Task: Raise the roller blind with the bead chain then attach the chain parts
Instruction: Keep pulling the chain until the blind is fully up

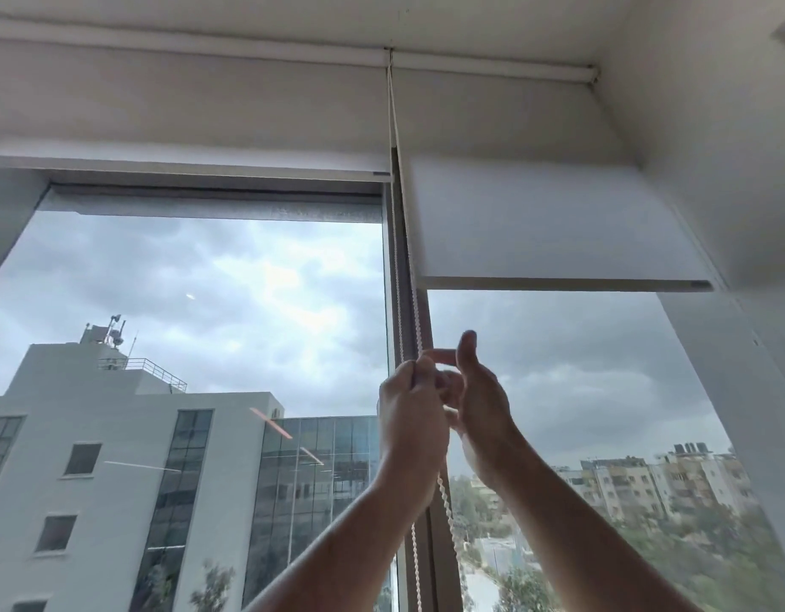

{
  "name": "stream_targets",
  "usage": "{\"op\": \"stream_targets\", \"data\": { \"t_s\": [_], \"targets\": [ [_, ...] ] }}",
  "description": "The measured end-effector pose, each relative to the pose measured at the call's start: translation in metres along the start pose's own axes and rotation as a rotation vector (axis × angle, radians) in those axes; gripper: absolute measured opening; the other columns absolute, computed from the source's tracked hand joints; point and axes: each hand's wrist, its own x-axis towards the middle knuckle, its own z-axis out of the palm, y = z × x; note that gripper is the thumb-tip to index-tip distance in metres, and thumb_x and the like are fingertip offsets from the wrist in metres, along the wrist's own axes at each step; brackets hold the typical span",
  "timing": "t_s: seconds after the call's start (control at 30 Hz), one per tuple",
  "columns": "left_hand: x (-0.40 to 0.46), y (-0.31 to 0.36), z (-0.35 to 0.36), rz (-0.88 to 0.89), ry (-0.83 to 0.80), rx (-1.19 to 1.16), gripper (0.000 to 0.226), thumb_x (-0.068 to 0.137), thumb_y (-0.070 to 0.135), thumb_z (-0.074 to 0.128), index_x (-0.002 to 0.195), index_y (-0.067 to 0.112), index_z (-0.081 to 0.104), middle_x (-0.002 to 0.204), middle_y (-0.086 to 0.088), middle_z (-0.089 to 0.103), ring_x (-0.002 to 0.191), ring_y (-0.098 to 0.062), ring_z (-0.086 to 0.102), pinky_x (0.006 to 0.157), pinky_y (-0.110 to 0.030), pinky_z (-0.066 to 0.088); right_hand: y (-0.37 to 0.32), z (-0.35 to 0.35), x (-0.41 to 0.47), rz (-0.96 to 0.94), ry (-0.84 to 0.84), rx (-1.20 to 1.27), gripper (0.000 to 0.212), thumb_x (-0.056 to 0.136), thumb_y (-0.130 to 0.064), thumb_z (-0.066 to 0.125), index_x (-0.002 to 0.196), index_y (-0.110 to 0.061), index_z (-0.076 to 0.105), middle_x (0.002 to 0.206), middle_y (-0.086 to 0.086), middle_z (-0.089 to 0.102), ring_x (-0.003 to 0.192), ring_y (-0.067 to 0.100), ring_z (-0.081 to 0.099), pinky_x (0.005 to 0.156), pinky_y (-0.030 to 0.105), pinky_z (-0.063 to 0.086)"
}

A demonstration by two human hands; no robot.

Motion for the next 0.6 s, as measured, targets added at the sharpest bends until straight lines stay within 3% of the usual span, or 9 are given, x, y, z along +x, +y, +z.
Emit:
{"op": "stream_targets", "data": {
  "t_s": [0.1, 0.17, 0.23, 0.33, 0.47, 0.53, 0.6],
  "targets": [
    [-0.004, -0.006, -0.006, 0.071, 0.042, 0.017, 0.034, 0.091, 0.027, 0.047, 0.067, 0.019, 0.07, 0.056, 0.0, 0.064, 0.053, -0.013, 0.051, 0.05, -0.028, 0.036, -0.017, 0.008, 0.022, 0.029, 0.015, -0.038, 0.045, 0.099, -0.053, 0.044, 0.087, -0.018, 0.069, 0.063, -0.002, 0.066, 0.06, 0.013, 0.065, 0.056, 0.028, 0.049],
    [-0.007, -0.006, -0.006, 0.108, 0.051, 0.039, 0.033, 0.091, 0.025, 0.048, 0.066, 0.015, 0.066, 0.059, -0.003, 0.064, 0.058, -0.015, 0.05, 0.056, -0.032, 0.035, -0.028, 0.017, 0.037, 0.089, -0.011, -0.007, 0.042, 0.102, -0.046, 0.045, 0.088, -0.012, 0.065, 0.063, 0.0, 0.064, 0.053, 0.013, 0.061, 0.051, 0.026, 0.047],
    [-0.008, -0.006, -0.005, 0.104, 0.037, 0.042, 0.038, 0.095, 0.017, 0.047, 0.061, 0.02, 0.063, 0.047, 0.01, 0.052, 0.053, -0.015, 0.042, 0.051, -0.034, 0.03, -0.04, 0.028, 0.048, 0.147, -0.054, 0.052, 0.041, 0.104, -0.042, 0.041, 0.094, -0.009, 0.062, 0.066, 0.004, 0.059, 0.048, 0.013, 0.055, 0.049, 0.029, 0.044],
    [-0.008, -0.008, -0.01, 0.074, 0.031, 0.04, 0.041, 0.094, 0.009, 0.047, 0.056, 0.02, 0.057, 0.042, 0.011, 0.04, 0.051, -0.018, 0.032, 0.051, -0.037, 0.023, -0.053, 0.038, 0.055, 0.198, -0.086, 0.119, 0.036, 0.107, -0.032, 0.034, 0.098, -0.007, 0.059, 0.055, -0.002, 0.04, 0.037, 0.008, 0.033, 0.037, 0.022, 0.031],
    [-0.009, -0.009, -0.018, 0.171, 0.042, 0.111, 0.04, 0.095, 0.017, 0.048, 0.055, 0.014, 0.047, 0.045, 0.008, 0.033, 0.052, -0.021, 0.032, 0.053, -0.041, 0.024, -0.054, 0.05, 0.05, 0.141, 0.02, 0.159, 0.034, 0.094, -0.001, 0.025, 0.08, -0.013, 0.055, 0.047, -0.005, 0.028, 0.033, 0.008, 0.019, 0.034, 0.016, 0.015],
    [-0.011, -0.015, -0.025, 0.243, 0.014, 0.15, 0.04, 0.099, 0.017, 0.047, 0.06, 0.009, 0.046, 0.045, 0.009, 0.033, 0.048, -0.014, 0.031, 0.05, -0.039, 0.024, -0.049, 0.055, 0.044, 0.053, 0.071, 0.102, 0.038, 0.087, 0.003, 0.024, 0.072, -0.016, 0.054, 0.049, -0.002, 0.029, 0.031, 0.009, 0.019, 0.037, 0.015, 0.015],
    [-0.014, -0.022, -0.035, 0.243, -0.072, 0.144, 0.043, 0.1, 0.024, 0.045, 0.059, 0.015, 0.052, 0.044, 0.01, 0.036, 0.043, -0.007, 0.03, 0.048, -0.035, 0.025, -0.042, 0.054, 0.039, -0.013, 0.076, 0.029, 0.039, 0.082, 0.003, 0.025, 0.067, -0.02, 0.054, 0.047, -0.003, 0.03, 0.03, 0.01, 0.021, 0.039, 0.016, 0.017]
  ]
}}
